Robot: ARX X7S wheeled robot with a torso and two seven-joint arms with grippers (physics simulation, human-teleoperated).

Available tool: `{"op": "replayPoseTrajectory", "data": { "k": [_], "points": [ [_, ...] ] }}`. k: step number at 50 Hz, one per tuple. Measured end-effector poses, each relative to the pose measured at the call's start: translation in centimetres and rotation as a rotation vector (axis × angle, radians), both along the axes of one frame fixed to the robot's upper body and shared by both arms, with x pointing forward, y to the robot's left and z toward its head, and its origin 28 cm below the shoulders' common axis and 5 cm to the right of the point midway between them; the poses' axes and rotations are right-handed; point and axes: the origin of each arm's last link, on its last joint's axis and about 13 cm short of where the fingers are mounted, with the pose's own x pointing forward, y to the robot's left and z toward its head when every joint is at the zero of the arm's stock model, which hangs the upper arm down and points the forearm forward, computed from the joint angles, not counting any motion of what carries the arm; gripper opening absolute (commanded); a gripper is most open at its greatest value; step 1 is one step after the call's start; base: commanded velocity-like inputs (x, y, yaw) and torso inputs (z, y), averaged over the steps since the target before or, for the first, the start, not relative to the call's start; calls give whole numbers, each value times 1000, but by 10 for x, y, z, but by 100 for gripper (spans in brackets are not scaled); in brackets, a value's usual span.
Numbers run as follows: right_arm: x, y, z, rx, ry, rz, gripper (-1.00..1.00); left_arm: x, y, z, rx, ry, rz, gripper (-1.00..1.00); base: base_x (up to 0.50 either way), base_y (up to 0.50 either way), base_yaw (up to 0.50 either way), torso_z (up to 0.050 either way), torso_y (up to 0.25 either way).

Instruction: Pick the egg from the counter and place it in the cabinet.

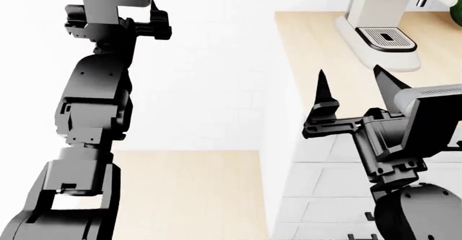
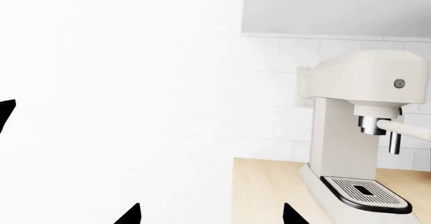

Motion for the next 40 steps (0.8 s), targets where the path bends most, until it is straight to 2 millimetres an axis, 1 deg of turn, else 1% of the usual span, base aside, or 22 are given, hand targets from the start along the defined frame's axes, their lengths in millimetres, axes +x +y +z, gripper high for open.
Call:
{"op": "replayPoseTrajectory", "data": {
  "k": [4, 8, 10, 17, 25, 33, 39, 40],
  "points": [
    [-1, -4, 2, 12, 54, 22, 100, 11, -1, 10, 28, 37, 23, 100, 0, 0, 0, 50, -28],
    [-3, -8, 0, 23, 107, 34, 100, 17, -2, 13, 58, 65, 46, 100, 0, 0, 0, 49, -30],
    [-4, -10, -2, 27, 135, 38, 100, 19, -2, 14, 75, 79, 57, 100, 0, -86, 0, 0, 0],
    [-3, -22, -3, 52, 224, 45, 100, 21, -1, 15, 107, 101, 92, 100, 0, -500, 0, 0, 0],
    [2, -38, 4, 89, 272, -6, 100, 23, -2, 15, 132, 116, 98, 100, 59, -494, 0, 0, 0],
    [9, -54, 10, 113, 289, -66, 100, 23, -1, 16, 140, 129, 91, 100, 101, -488, 0, 1, 250],
    [13, -61, 13, 123, 296, -94, 100, 23, 1, 15, 140, 138, 93, 100, 101, -488, 0, 1, 250],
    [13, -62, 14, 125, 297, -97, 100, 23, 1, 15, 140, 140, 94, 100, 102, -488, 0, 0, 0]
  ]
}}
